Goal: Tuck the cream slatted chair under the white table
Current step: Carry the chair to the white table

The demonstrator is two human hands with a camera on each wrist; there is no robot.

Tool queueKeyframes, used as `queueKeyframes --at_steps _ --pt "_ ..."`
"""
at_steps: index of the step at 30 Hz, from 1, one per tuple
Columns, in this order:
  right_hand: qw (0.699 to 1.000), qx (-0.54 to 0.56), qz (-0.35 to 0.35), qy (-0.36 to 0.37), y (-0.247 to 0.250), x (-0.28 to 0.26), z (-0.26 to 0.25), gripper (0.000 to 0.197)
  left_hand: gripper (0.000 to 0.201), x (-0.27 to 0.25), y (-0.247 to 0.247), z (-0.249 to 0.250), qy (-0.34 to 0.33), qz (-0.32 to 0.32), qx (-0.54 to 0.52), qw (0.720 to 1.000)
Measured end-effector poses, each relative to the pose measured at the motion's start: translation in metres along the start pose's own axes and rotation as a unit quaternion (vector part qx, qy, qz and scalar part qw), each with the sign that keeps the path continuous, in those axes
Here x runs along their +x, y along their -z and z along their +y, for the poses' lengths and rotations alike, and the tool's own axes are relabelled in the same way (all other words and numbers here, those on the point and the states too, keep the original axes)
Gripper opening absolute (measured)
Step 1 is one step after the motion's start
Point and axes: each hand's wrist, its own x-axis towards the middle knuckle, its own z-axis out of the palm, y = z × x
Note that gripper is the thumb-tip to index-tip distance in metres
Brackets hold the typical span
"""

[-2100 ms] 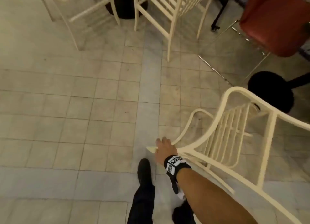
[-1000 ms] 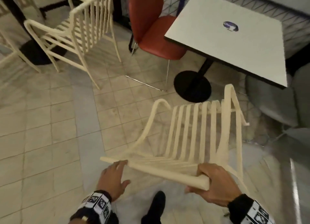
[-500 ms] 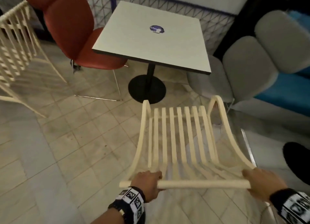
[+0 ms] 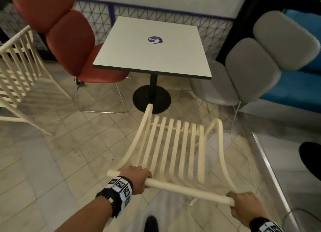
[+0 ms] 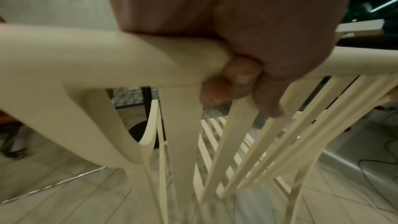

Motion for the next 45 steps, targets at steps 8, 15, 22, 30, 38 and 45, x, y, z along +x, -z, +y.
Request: queueKeyframes --at_steps 8,15,22,30,38,45 --pt "0.994 -0.005 0.065 0.093 -0.004 0.011 -0.072 0.039 0.04 -0.057 -0.024 -0.073 0.11 0.001 0.01 0.994" --pt "0.982 0.036 0.033 0.185 0.009 0.01 -0.093 0.028 0.047 -0.092 -0.036 -0.113 0.159 0.089 0.02 0.983" --pt "0.975 0.038 -0.085 0.202 0.019 0.029 -0.102 0.031 0.031 -0.091 -0.024 -0.113 0.21 0.005 0.082 0.974" --pt "0.976 0.072 -0.088 0.187 0.024 0.041 -0.106 0.039 0.045 -0.078 -0.006 -0.117 0.219 -0.053 0.086 0.97" --pt "0.983 0.064 -0.011 0.17 0.089 0.1 -0.112 0.036 0.038 -0.023 0.061 -0.149 0.244 -0.045 0.057 0.967" --pt "0.987 0.065 0.018 0.143 0.157 0.181 -0.124 0.028 0.03 0.048 0.121 -0.195 0.234 -0.008 0.052 0.971"
